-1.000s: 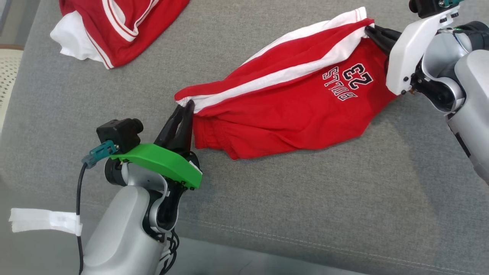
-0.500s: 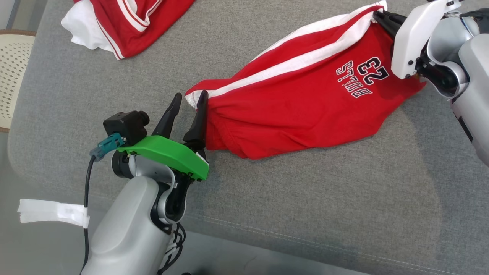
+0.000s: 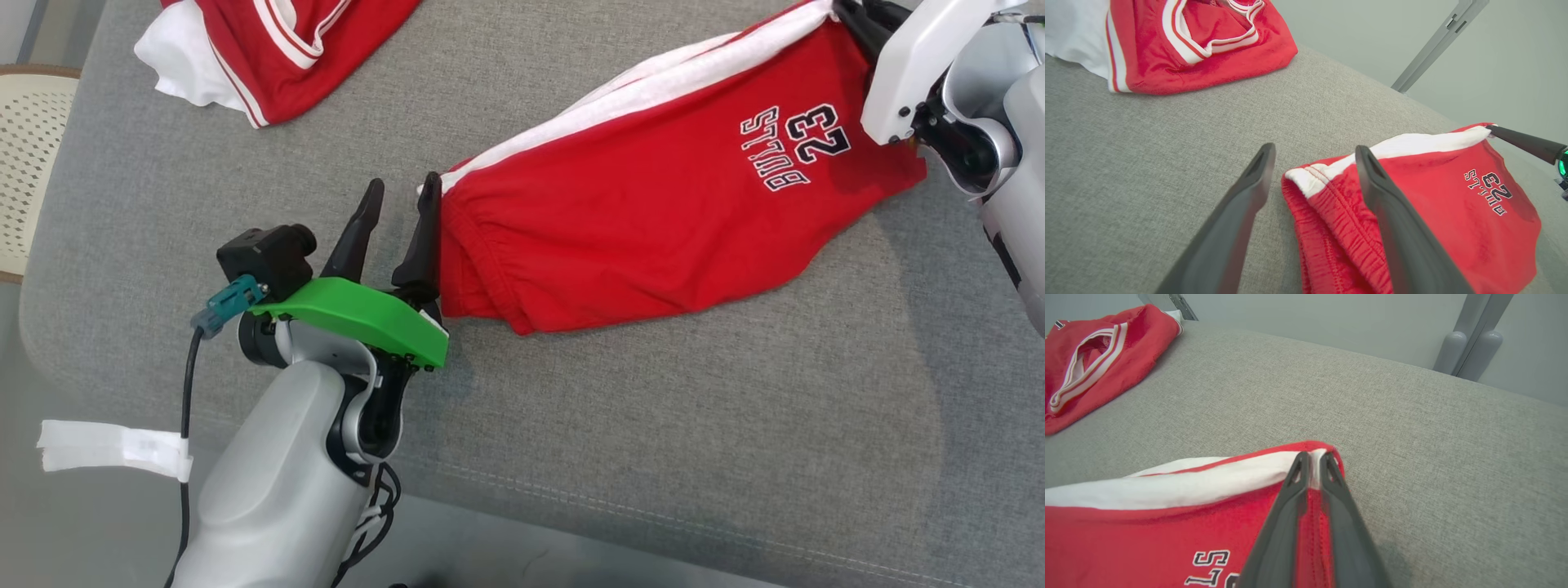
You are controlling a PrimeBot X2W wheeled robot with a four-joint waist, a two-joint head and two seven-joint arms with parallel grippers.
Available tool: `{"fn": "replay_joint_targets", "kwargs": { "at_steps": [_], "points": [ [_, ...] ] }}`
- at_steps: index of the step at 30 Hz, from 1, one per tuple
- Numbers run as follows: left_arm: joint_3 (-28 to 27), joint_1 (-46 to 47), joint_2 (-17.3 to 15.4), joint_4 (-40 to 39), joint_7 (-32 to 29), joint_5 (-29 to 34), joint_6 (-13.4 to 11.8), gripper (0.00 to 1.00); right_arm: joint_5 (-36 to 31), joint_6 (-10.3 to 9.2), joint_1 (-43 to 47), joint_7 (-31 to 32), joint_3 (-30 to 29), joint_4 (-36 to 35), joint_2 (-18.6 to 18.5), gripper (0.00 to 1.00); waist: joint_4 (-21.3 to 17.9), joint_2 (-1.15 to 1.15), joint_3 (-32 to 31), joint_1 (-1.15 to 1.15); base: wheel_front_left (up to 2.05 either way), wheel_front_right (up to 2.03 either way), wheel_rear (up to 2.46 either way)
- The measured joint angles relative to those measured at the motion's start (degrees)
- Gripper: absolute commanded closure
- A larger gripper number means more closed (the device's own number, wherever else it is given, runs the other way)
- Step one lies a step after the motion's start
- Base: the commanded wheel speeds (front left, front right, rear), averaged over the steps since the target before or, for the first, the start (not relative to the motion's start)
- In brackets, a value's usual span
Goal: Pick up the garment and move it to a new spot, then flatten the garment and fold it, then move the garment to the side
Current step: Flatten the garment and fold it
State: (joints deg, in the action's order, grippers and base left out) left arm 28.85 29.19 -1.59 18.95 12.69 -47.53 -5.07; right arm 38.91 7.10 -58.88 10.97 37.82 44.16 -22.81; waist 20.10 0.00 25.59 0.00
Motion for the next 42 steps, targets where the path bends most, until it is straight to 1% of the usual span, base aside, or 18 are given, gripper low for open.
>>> {"fn": "replay_joint_targets", "kwargs": {
  "at_steps": [4,8,20,24,31,35,36,37,38,39,40,41,42],
  "points": [
    [-0.1,0.1,0.0,-0.1,0.6,0.2,0.0,0.0,0.1,0.0,-0.2,-0.7,0.3,0.6,0.3,0.0,0.1,0.0,-0.2,0.0,0.0,0.0,0.0],
    [-0.8,0.1,0.0,-0.6,1.2,2.1,-0.2,0.0,0.7,0.01,-0.5,-1.2,1.6,1.4,0.2,0.0,-0.1,0.0,-0.7,0.0,0.0,0.0,0.0],
    [-0.1,-0.6,0.0,-4.5,1.6,2.3,-0.3,0.0,6.9,0.01,-0.5,8.4,5.5,3.5,-1.9,0.0,-0.5,0.0,-1.9,0.0,0.0,0.0,0.0],
    [0.3,-1.0,0.0,-5.5,1.6,2.1,-0.3,0.0,9.1,0.01,-0.5,10.2,5.5,3.5,-2.2,0.0,-0.1,0.0,-1.6,0.0,0.0,0.0,0.0],
    [-0.4,-1.1,0.0,-7.1,1.7,2.2,-0.5,0.0,9.7,0.01,-0.4,13.2,7.3,4.7,-2.6,0.0,0.7,0.0,-1.2,0.0,0.0,0.0,0.0],
    [-0.8,-1.3,0.0,-8.2,1.7,2.4,-0.5,0.0,10.7,0.01,-0.4,14.0,7.6,4.7,-2.6,0.0,0.9,0.0,-1.2,0.0,0.0,0.0,0.0],
    [-0.9,-1.4,0.0,-8.4,1.7,2.4,-0.5,0.0,11.0,0.01,-0.4,14.1,7.7,4.6,-2.7,0.18,0.9,0.0,-1.2,0.0,0.0,0.0,0.0],
    [-1.0,-1.6,0.0,-8.6,1.7,2.4,-0.5,0.0,11.1,0.01,-0.4,14.3,7.8,4.5,-2.7,0.54,1.0,0.0,-1.2,0.0,0.0,0.0,0.0],
    [-1.1,-1.8,0.0,-8.7,1.7,2.4,-0.5,0.0,11.2,0.01,-0.4,14.4,7.9,4.4,-2.6,0.66,1.0,0.0,-1.2,0.0,0.0,0.0,0.0],
    [-1.2,-2.0,0.0,-8.8,1.7,2.4,-0.5,0.0,11.4,0.01,-0.4,14.4,8.1,4.2,-2.6,0.75,1.0,0.0,-1.2,0.0,0.0,0.0,0.0],
    [-1.3,-2.2,0.0,-8.9,1.7,2.5,-0.5,0.0,11.8,0.01,-0.4,14.4,8.3,3.9,-2.6,0.91,0.9,0.0,-1.3,0.0,0.0,0.0,0.0],
    [-1.4,-2.3,0.0,-9.0,1.7,2.6,-0.5,0.0,12.1,0.01,-0.4,14.4,8.6,3.7,-2.6,1.0,0.9,0.0,-1.3,0.0,0.0,0.0,0.0],
    [-1.7,-2.3,0.0,-9.0,1.7,2.9,-0.5,0.0,12.3,0.01,-0.3,14.4,8.9,3.4,-2.6,1.0,0.8,0.0,-1.3,0.0,0.0,0.0,0.0]
  ]
}}
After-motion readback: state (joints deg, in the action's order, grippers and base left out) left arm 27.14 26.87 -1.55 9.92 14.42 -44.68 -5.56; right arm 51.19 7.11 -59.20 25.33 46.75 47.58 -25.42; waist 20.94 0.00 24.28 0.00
